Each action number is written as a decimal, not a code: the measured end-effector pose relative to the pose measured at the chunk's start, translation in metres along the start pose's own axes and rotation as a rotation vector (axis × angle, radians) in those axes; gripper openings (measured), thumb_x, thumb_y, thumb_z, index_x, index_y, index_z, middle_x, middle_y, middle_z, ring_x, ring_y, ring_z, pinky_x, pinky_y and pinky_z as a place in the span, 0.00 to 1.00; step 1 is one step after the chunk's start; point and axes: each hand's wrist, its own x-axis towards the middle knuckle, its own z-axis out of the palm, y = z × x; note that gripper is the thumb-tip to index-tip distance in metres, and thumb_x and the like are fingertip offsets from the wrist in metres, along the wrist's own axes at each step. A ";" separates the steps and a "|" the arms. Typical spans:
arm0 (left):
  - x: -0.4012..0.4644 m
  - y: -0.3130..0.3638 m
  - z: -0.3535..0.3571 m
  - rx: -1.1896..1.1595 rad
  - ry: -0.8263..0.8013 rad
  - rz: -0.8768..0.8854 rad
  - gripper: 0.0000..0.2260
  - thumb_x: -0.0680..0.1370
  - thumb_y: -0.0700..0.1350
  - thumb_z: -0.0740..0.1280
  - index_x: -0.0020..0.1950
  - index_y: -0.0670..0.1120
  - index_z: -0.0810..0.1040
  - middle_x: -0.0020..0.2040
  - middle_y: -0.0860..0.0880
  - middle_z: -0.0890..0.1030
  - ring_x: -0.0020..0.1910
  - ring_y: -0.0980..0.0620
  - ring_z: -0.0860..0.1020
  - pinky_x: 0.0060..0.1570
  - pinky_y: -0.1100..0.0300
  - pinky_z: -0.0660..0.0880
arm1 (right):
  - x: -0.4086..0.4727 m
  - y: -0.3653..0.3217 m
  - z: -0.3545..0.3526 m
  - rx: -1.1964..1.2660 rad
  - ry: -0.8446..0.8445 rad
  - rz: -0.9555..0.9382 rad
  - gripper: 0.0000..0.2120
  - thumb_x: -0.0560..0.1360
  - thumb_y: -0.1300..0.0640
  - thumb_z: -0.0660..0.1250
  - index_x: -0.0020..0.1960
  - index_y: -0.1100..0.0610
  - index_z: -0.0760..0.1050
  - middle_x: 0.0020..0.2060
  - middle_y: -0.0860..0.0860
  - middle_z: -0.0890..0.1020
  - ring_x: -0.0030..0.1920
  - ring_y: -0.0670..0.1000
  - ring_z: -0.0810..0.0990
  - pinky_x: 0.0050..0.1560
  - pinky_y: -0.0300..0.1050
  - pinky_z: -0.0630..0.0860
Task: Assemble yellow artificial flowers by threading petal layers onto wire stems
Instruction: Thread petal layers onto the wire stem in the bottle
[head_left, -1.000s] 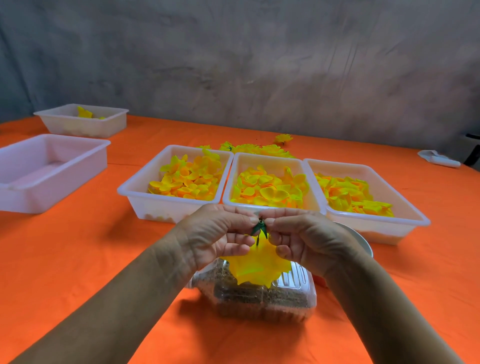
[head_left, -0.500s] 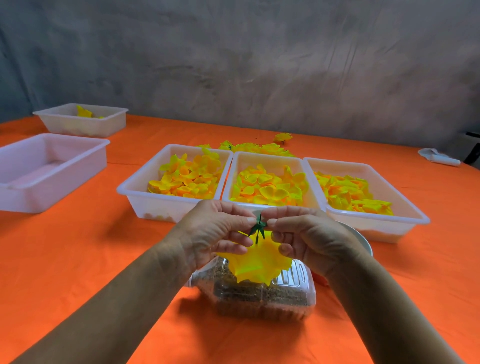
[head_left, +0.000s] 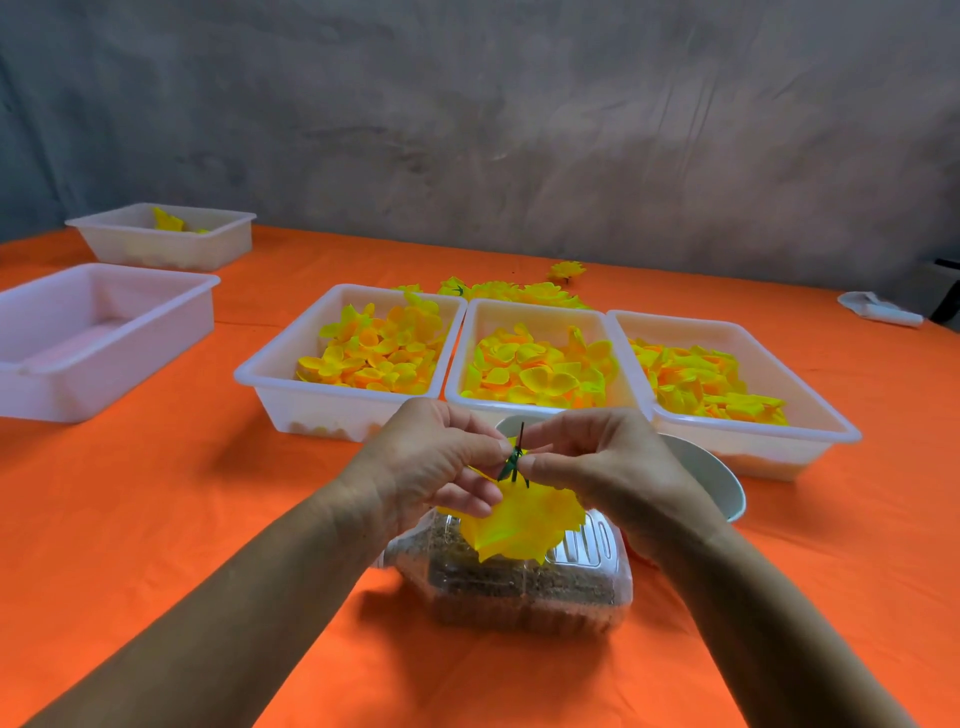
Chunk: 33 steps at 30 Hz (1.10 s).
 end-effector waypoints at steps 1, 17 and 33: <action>-0.001 0.000 0.000 0.024 0.003 0.010 0.02 0.75 0.34 0.69 0.43 0.38 0.78 0.29 0.45 0.80 0.22 0.52 0.77 0.20 0.64 0.74 | 0.001 0.001 0.000 -0.026 0.008 -0.020 0.08 0.68 0.65 0.74 0.47 0.60 0.83 0.36 0.58 0.84 0.33 0.45 0.80 0.34 0.40 0.75; -0.007 -0.012 0.003 0.668 0.279 0.416 0.05 0.68 0.44 0.77 0.36 0.53 0.84 0.27 0.62 0.76 0.28 0.69 0.71 0.29 0.73 0.64 | 0.004 0.014 -0.002 -0.275 0.007 -0.143 0.05 0.69 0.56 0.75 0.44 0.53 0.85 0.24 0.38 0.78 0.27 0.36 0.73 0.30 0.29 0.66; -0.003 -0.016 0.003 0.885 0.205 0.521 0.02 0.69 0.43 0.76 0.39 0.49 0.84 0.31 0.59 0.72 0.29 0.65 0.70 0.33 0.69 0.61 | 0.001 0.028 0.004 -0.204 0.015 -0.173 0.04 0.67 0.57 0.77 0.36 0.51 0.83 0.24 0.41 0.79 0.28 0.38 0.70 0.32 0.36 0.69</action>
